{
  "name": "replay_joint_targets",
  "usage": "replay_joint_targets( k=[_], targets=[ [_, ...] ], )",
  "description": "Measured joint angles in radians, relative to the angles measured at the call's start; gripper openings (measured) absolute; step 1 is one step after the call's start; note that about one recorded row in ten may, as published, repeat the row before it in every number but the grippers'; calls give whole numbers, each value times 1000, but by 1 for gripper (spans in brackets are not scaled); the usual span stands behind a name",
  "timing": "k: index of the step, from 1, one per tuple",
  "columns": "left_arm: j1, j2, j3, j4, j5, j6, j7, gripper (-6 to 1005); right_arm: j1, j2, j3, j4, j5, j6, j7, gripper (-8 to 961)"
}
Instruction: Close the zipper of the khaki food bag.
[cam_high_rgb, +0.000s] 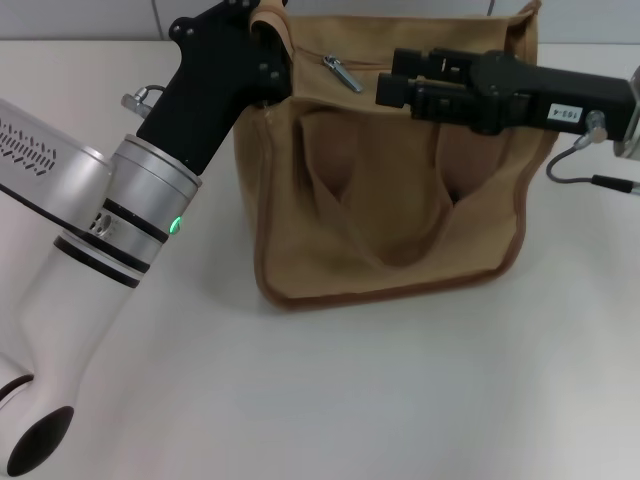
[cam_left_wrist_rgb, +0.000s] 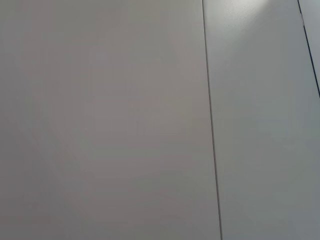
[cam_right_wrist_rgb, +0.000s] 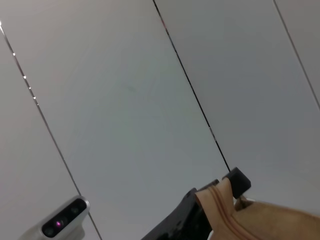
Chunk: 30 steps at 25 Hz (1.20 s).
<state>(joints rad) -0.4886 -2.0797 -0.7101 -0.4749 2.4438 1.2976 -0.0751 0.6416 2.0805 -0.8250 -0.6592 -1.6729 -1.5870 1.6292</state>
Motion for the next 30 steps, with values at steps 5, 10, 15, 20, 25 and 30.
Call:
replay_joint_targets(
  k=[5, 10, 15, 20, 25, 30],
  targets=[
    [-1, 1, 0, -4, 0, 0, 0, 14, 5, 1, -2, 34, 29, 28, -15, 687],
    [-5, 1, 0, -5, -1, 0, 0, 15, 23, 3, -10, 56, 50, 38, -12, 687],
    [-12, 1, 0, -4, 0, 0, 0, 15, 62, 2, -11, 107, 52, 63, -10, 687],
    [-22, 1, -1, 1, 0, 0, 0, 16, 69, 3, -20, 117, 53, 83, 0, 687],
    [-24, 1, -6, 2, 0, 0, 0, 17, 70, 3, -21, 134, 50, 94, 30, 687],
    [-30, 1, -4, 1, 0, 0, 1, 18, 70, 2, -30, 148, 47, 95, 59, 687]
  ],
)
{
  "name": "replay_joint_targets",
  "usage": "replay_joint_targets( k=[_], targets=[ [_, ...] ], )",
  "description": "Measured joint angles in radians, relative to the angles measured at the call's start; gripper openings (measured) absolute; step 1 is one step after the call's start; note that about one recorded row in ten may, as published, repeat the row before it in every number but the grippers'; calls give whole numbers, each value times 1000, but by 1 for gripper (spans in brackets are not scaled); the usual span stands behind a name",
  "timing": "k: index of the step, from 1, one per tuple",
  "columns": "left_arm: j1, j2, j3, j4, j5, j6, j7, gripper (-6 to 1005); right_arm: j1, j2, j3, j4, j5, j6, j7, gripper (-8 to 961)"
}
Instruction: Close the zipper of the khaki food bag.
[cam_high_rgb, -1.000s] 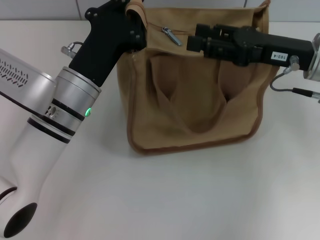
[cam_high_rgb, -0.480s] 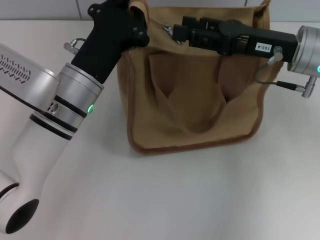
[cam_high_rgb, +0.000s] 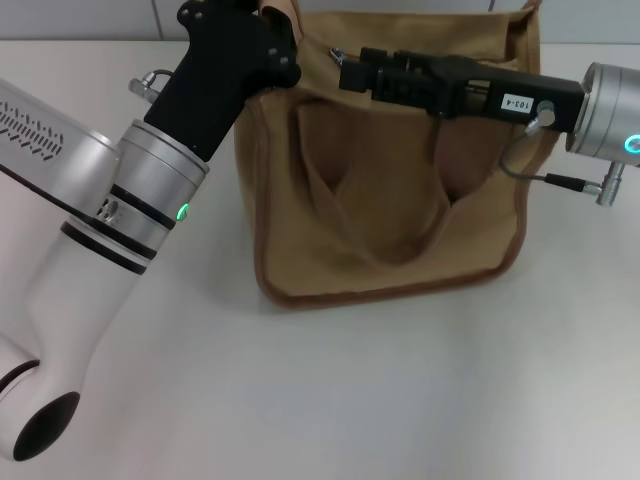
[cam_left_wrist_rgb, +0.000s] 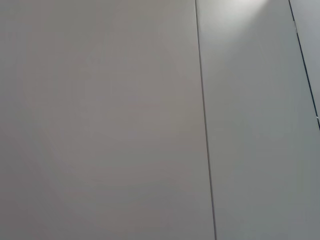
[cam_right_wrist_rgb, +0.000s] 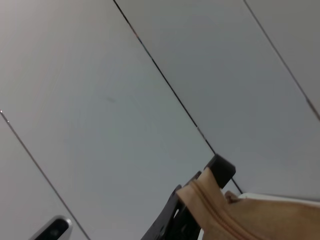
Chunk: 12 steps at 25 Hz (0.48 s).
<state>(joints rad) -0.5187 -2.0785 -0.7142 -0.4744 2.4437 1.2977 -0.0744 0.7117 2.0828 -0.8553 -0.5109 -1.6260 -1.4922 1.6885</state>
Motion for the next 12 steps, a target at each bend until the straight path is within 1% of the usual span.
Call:
replay_joint_targets(
  k=[4, 5, 12],
  targets=[
    [-5, 0, 3, 0, 0, 0, 0, 18, 5, -1, -33, 4, 3, 1, 12, 688],
    [-5, 0, 4, 0, 0, 0, 0, 18, 16, -1, -51, 11, 4, 1, 16, 688],
    [-6, -1, 4, -3, -2, -10, 0, 20, 25, 1, -71, 20, 8, -24, 37, 688]
  ],
)
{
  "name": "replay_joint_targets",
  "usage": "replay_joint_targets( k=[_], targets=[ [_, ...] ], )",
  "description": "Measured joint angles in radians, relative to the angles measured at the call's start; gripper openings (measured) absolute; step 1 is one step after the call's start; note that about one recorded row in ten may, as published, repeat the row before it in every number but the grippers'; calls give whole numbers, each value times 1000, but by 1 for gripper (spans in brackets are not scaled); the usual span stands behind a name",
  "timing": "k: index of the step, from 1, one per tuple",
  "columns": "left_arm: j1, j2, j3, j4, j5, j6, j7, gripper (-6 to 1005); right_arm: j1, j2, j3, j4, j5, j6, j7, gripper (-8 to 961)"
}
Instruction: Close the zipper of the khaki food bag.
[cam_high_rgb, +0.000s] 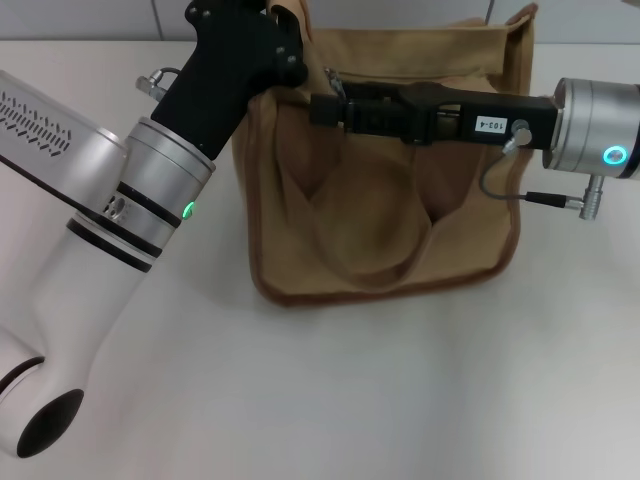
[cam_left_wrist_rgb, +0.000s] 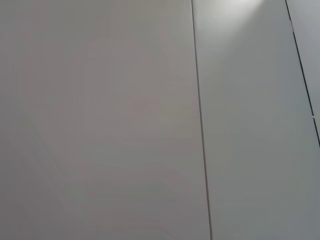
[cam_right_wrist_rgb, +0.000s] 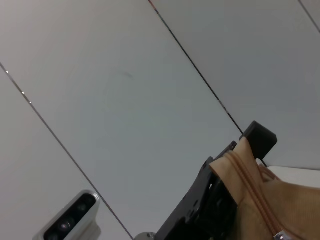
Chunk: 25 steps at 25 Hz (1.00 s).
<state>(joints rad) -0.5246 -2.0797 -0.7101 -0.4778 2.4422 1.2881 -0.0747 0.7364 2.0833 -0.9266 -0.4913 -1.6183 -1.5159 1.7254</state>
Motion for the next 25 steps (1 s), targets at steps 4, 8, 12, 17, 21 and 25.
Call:
replay_joint_targets(
  k=[4, 8, 12, 17, 21, 25],
  targets=[
    [0, 0, 1, -1, 0, 0, 0, 20, -10, -2, 4, 1, 11, -4, 1, 688],
    [0, 0, 2, -1, 2, -1, 0, 21, -18, -2, 4, 1, 12, 0, 2, 684],
    [2, 0, 2, -1, 2, -1, 0, 21, -23, -2, 3, 2, 13, 6, 3, 651],
    [4, 0, 11, -3, 1, -1, -1, 22, -23, -2, 3, 2, 12, 9, 3, 518],
    [5, 0, 12, -3, 1, -1, -1, 23, -23, -2, 4, 3, 12, 18, 3, 408],
    [5, 0, 12, -3, 1, -1, 0, 23, -23, -2, 4, 5, 12, 24, 3, 394]
  ],
)
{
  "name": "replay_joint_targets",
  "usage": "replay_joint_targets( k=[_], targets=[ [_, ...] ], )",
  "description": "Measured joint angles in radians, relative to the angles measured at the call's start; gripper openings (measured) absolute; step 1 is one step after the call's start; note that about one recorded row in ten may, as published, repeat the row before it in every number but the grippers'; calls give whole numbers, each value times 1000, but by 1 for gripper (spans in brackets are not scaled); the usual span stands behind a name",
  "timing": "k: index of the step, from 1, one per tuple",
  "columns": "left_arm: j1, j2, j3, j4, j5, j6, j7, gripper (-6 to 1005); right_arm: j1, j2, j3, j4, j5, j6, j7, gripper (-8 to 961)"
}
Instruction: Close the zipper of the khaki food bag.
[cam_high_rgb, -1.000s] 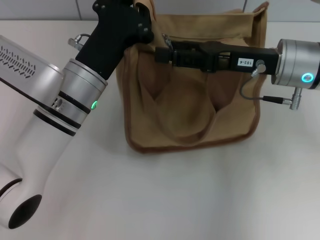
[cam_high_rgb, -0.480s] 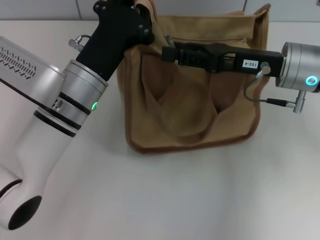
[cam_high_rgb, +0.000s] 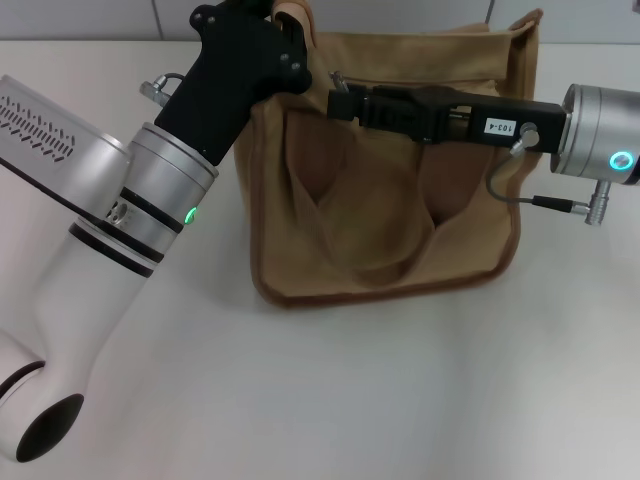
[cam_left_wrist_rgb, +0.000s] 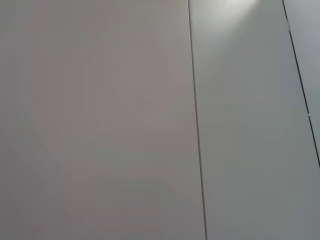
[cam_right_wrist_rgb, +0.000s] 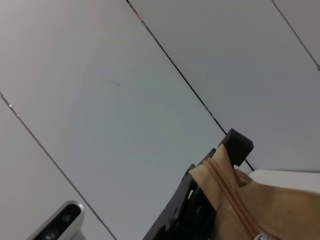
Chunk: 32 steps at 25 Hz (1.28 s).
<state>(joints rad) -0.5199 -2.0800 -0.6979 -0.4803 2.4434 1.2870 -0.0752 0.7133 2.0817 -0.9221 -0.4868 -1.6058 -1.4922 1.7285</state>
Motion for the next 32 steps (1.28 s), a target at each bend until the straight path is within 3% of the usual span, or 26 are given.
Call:
replay_joint_targets(
  k=[13, 16, 32],
  targets=[
    [-1, 0, -1, 2, 1, 1, 0, 25, 0, -3, 10, 17, 0, 21, 0, 391],
    [-2, 0, -4, 3, 1, 1, 0, 26, -4, -3, 26, 18, 0, 20, 0, 269],
    [-3, 0, -2, 2, 0, 2, 0, 28, -13, -3, 36, 19, 1, 22, 0, 251]
  ],
)
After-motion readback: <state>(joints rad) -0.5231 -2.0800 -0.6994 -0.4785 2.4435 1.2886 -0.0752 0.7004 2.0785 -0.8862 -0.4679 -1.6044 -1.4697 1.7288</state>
